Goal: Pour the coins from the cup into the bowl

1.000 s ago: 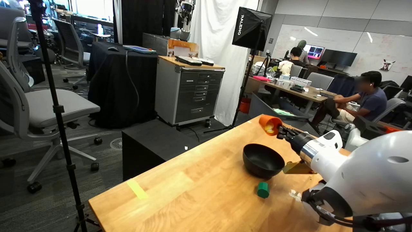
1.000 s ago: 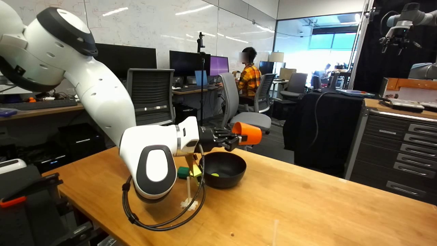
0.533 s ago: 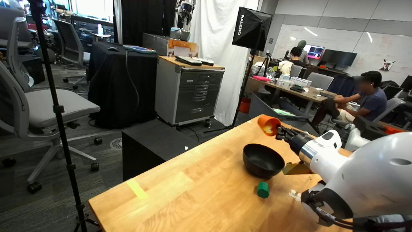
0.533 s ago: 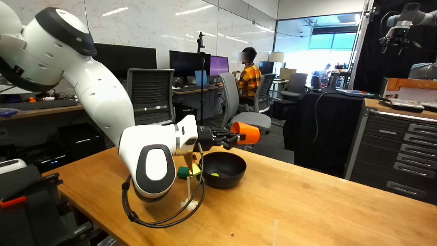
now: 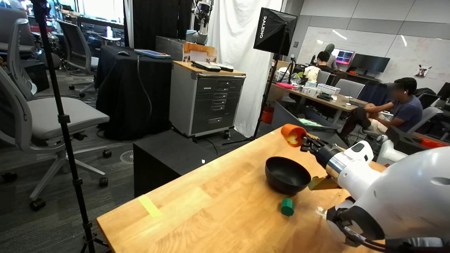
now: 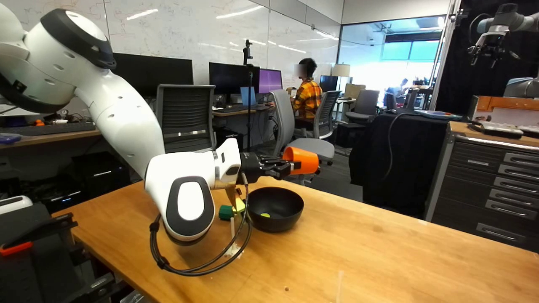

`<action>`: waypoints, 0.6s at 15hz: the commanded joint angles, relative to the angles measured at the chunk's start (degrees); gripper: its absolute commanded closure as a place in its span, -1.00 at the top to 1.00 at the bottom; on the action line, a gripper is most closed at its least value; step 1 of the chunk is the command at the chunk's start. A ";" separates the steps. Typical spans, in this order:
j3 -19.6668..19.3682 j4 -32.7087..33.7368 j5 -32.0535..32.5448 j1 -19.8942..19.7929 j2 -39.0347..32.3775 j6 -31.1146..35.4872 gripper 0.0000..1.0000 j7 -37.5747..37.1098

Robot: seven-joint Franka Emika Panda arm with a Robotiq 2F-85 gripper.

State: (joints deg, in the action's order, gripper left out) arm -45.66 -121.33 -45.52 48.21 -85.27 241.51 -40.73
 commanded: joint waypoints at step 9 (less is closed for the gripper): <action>-0.71 -0.92 -6.56 1.93 0.00 1.36 -0.92 5.84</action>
State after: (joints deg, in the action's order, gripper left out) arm -45.72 -121.34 -49.23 48.99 -85.27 241.52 -37.04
